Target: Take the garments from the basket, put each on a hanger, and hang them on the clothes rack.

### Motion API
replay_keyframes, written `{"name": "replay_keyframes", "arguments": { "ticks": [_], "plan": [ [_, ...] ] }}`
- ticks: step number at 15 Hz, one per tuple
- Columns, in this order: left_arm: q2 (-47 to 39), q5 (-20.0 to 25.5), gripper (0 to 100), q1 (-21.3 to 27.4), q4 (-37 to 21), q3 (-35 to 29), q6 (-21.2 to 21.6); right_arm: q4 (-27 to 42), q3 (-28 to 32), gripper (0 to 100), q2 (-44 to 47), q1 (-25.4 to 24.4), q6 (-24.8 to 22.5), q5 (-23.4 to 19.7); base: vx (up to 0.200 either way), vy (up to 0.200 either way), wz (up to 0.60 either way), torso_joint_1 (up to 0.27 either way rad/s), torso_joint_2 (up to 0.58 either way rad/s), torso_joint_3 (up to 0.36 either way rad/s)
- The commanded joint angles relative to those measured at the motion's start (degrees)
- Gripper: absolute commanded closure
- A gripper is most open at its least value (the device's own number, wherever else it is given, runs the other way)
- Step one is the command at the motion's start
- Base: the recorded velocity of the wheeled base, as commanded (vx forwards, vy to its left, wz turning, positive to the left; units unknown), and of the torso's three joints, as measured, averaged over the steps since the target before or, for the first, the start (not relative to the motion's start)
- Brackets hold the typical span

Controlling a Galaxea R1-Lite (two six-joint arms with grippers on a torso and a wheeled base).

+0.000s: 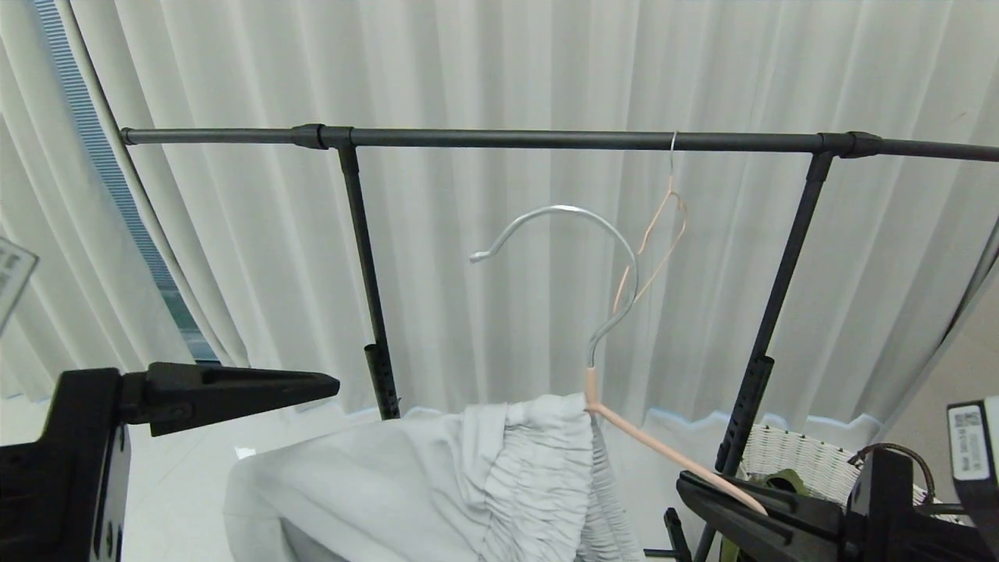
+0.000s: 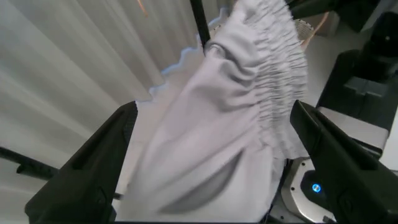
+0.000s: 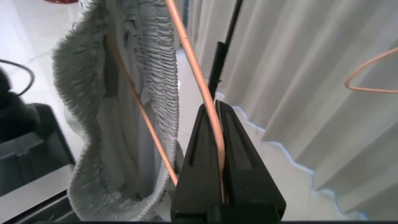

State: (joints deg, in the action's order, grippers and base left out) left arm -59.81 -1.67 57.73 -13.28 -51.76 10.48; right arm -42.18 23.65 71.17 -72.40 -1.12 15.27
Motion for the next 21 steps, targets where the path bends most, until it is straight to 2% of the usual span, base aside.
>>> {"name": "replay_keyframes", "arguments": {
  "ticks": [1,2,6,13,14,16,21],
  "plan": [
    [0.4,0.6,0,-0.7,0.0,2.1,0.3,0.0,-0.2,100,-0.1,-1.2,-0.1,0.0,0.0,0.0,0.0,0.0,0.0,0.0],
    [0.3,1.1,0,-0.6,0.0,2.9,0.4,0.0,-0.4,100,-0.2,-1.9,-0.2,-0.4,0.0,0.0,0.0,0.0,0.0,0.0],
    [-1.5,7.6,0,-0.7,0.1,4.7,0.6,0.0,-0.3,100,0.6,-3.5,-2.0,-2.9,0.0,0.0,0.0,0.0,0.0,0.0],
    [-4.6,8.0,0,-0.3,4.1,8.9,0.2,-0.3,-0.1,100,1.3,-5.6,-2.0,-3.4,0.0,0.0,0.0,0.0,0.0,0.0],
    [-4.7,8.1,100,-0.3,4.4,8.9,0.2,-0.3,0.1,100,1.3,-5.7,-2.0,-3.4,0.0,0.0,0.0,0.0,0.0,0.0],
    [-4.4,10.4,100,-0.3,4.4,9.1,0.5,-0.4,0.1,100,1.3,-5.7,-2.0,-3.4,0.0,0.0,0.0,0.0,0.0,0.0],
    [-4.4,10.6,100,-0.3,4.4,9.2,0.6,-1.3,0.0,100,1.3,-5.7,-2.0,-3.4,0.0,0.0,0.0,0.0,0.0,0.0]
  ]
}}
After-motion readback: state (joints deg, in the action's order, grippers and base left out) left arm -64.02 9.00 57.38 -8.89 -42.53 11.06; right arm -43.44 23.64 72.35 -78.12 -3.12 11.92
